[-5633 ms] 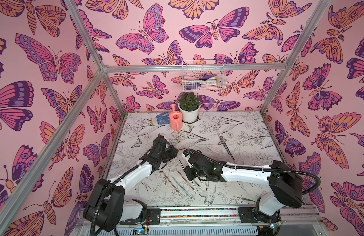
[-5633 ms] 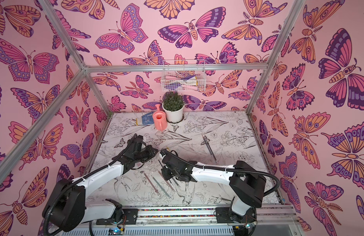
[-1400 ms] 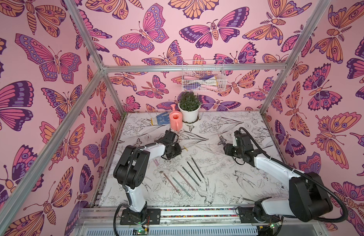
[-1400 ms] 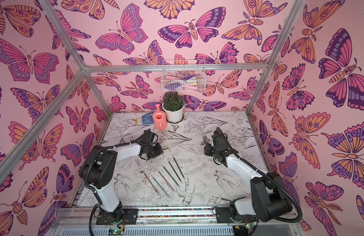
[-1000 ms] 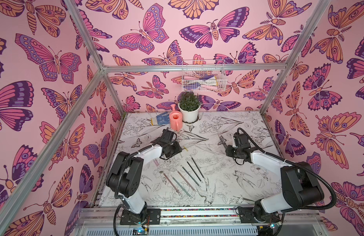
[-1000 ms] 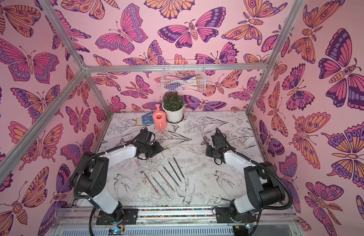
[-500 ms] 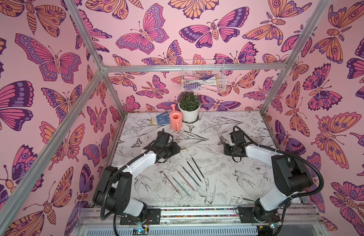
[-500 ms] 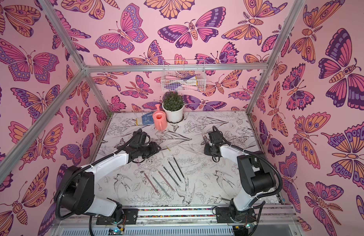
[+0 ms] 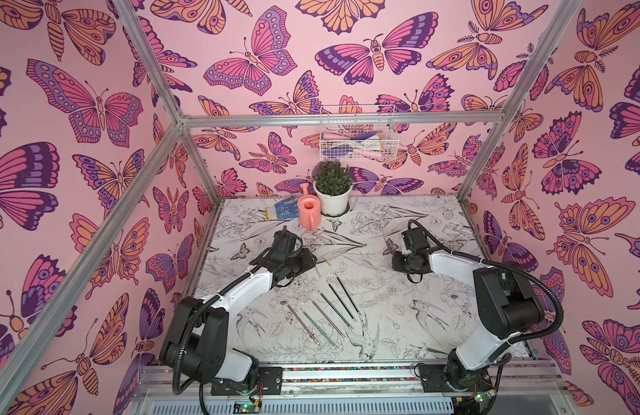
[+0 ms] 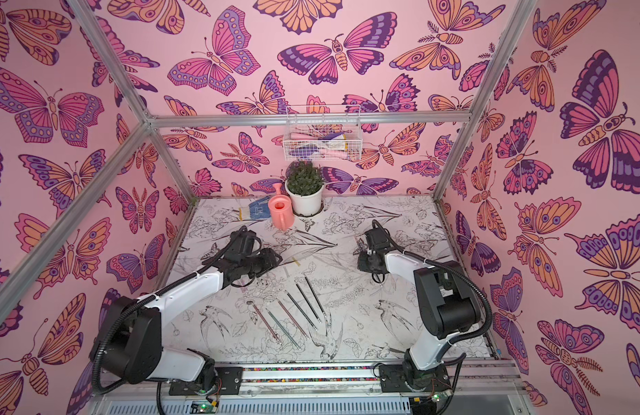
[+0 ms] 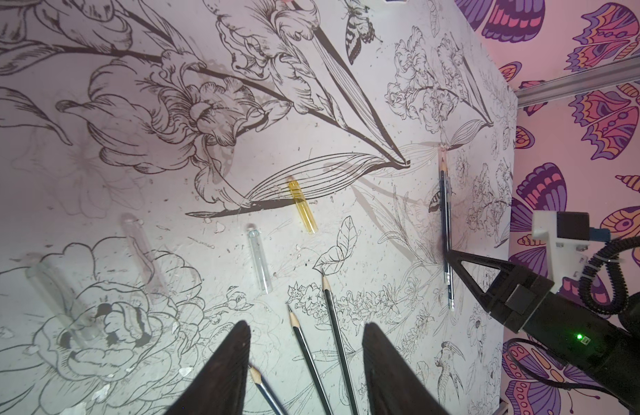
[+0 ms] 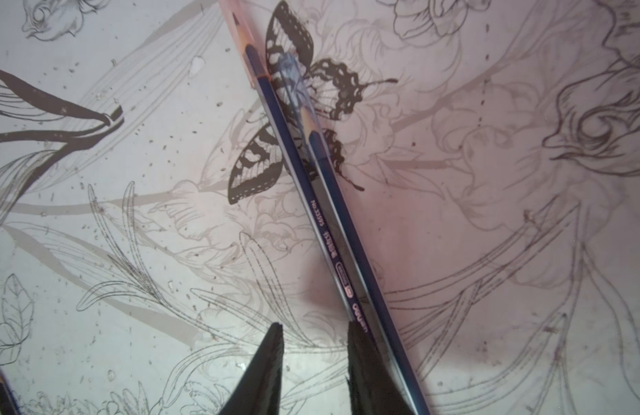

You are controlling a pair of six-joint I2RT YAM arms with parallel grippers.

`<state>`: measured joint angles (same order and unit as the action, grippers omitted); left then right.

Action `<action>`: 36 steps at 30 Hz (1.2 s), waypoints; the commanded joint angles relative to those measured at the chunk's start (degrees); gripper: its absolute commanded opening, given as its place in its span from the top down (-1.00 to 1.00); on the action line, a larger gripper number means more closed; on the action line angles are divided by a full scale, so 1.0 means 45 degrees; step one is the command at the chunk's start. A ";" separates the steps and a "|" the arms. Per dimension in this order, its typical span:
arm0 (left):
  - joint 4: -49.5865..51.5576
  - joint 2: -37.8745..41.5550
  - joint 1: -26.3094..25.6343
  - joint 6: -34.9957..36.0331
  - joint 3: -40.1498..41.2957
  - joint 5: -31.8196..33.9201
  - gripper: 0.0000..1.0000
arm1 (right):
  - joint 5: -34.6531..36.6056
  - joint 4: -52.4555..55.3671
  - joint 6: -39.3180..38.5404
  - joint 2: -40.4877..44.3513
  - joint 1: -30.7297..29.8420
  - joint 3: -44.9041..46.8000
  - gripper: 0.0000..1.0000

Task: Remove the protective cover of the pencils
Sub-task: Pick up the pencil from the center of the board.

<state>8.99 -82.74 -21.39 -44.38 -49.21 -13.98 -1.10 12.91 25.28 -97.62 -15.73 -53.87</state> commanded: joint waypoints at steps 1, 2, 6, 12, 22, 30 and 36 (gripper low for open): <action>-0.0056 -0.0177 0.0119 -0.0040 0.0164 -0.0117 -0.06 | 0.0146 0.0320 -0.0051 -0.0132 0.0073 -0.0320 0.33; -0.0043 -0.0169 0.0124 -0.0040 0.0174 -0.0134 -0.05 | 0.0149 0.0298 -0.0045 -0.0137 0.0061 -0.0315 0.32; -0.0106 -0.0255 0.0163 -0.0089 0.0191 -0.0210 -0.05 | 0.0217 0.0423 0.0026 -0.0283 0.0143 -0.0448 0.32; -0.0149 -0.0320 0.0202 -0.0118 0.0213 -0.0322 -0.05 | 0.0167 0.0625 0.0144 -0.0542 0.0274 -0.0659 0.32; -0.0182 -0.0271 0.0239 -0.0168 0.0245 -0.0389 -0.04 | -0.0036 0.0804 0.0089 -0.0785 0.0287 -0.0842 0.33; -0.0230 -0.0305 0.0260 -0.0217 0.0239 -0.0463 -0.04 | 0.0144 0.1081 -0.0051 -0.1063 -0.0213 -0.0987 0.36; -0.0262 -0.0269 0.0280 -0.0255 0.0291 -0.0511 -0.03 | 0.0660 0.1535 -0.0031 -0.1533 -0.0556 -0.1380 0.42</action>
<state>8.51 -83.61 -20.58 -45.17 -48.88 -15.49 0.01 16.23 25.30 -102.83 -17.43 -58.70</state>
